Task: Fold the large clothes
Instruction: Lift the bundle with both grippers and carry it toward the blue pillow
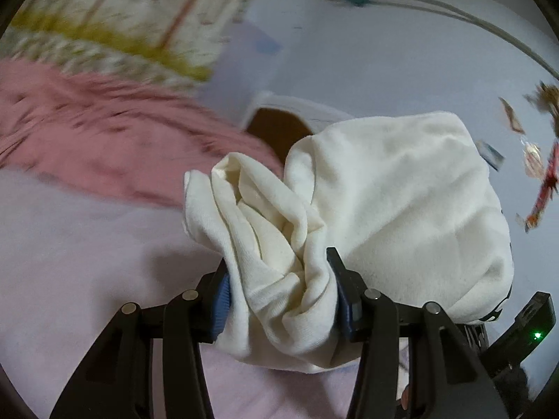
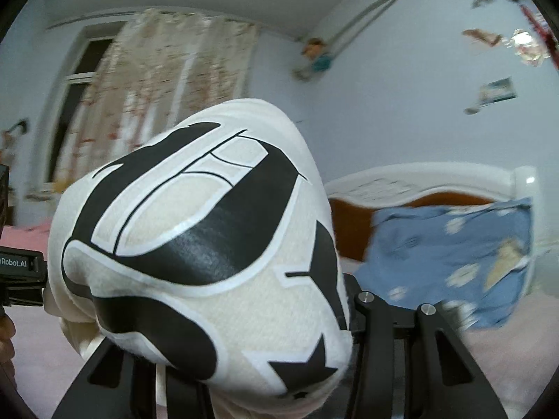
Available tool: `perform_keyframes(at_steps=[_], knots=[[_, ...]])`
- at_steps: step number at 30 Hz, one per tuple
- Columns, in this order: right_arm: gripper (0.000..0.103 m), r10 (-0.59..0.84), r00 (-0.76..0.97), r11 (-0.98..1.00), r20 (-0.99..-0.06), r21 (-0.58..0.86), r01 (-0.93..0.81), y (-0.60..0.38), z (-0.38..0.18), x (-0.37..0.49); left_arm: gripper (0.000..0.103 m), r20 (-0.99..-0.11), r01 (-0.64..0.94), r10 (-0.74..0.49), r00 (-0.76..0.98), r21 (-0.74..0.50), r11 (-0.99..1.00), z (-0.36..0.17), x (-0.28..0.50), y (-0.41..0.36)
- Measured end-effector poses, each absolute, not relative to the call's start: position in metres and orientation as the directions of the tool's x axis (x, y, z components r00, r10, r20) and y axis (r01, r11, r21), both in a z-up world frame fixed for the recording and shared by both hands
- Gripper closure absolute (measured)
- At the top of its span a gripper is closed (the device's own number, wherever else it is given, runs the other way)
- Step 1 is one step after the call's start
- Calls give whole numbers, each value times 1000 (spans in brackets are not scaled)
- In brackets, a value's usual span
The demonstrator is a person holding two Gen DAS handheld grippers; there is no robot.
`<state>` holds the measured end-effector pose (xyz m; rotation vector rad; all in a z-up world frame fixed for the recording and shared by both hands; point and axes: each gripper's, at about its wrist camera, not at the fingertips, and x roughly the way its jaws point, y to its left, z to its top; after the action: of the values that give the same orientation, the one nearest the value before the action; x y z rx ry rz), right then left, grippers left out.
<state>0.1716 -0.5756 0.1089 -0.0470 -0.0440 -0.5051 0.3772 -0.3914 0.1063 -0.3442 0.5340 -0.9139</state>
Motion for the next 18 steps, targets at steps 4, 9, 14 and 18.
perform_keyframes(at_steps=[4,9,14,18], knots=[[55,-597,801,801,44,-5,598,-660,109,174,55,-315,696,-846,430,-482,533,101,390,-484],[54,-692,664,699,-283,-29,715,-769,30,191,55,-531,698,-760,374,-378,608,12,416,-591],[52,-713,644,690,-279,-110,716,-780,-21,186,50,-505,715,-760,408,-341,610,-19,407,-586],[43,-700,654,698,-288,-79,712,-781,-23,186,46,-485,727,-777,402,-346,593,-19,402,-590]])
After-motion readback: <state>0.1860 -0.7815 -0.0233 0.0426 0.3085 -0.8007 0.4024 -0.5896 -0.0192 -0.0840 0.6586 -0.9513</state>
